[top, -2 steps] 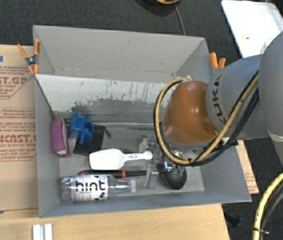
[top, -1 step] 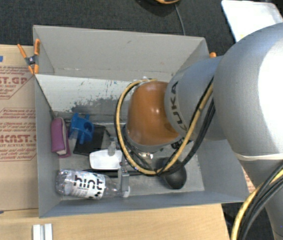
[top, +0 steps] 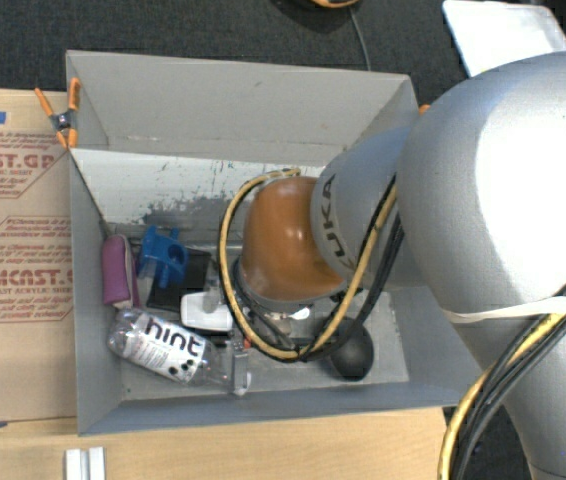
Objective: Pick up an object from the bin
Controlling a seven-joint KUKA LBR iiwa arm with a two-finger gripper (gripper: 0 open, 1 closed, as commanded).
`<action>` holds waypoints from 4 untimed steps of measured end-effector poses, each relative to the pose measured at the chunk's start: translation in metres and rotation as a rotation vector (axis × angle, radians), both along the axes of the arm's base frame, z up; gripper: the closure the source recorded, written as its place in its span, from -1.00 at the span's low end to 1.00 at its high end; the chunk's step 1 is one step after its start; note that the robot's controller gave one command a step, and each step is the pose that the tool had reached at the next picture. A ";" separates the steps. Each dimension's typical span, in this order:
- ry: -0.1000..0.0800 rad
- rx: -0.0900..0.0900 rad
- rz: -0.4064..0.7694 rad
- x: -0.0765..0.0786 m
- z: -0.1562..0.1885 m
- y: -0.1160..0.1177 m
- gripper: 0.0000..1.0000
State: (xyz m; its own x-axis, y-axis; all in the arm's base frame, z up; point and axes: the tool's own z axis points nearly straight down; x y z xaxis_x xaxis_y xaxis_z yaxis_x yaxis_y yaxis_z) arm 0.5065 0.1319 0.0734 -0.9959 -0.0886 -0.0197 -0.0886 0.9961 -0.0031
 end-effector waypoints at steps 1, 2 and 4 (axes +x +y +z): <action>-0.001 0.004 -0.121 -0.003 0.000 -0.001 1.00; -0.001 0.003 -0.121 -0.003 0.000 -0.001 1.00; 0.006 0.003 -0.119 -0.005 0.068 0.000 1.00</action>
Offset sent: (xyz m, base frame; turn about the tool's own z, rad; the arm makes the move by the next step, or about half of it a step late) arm 0.0000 0.0000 0.0000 0.0000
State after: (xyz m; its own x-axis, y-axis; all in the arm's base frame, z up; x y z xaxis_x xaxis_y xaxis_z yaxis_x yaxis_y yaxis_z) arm 0.5013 0.1316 0.1414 -0.9995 0.0299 -0.0136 0.0299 0.9996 -0.0003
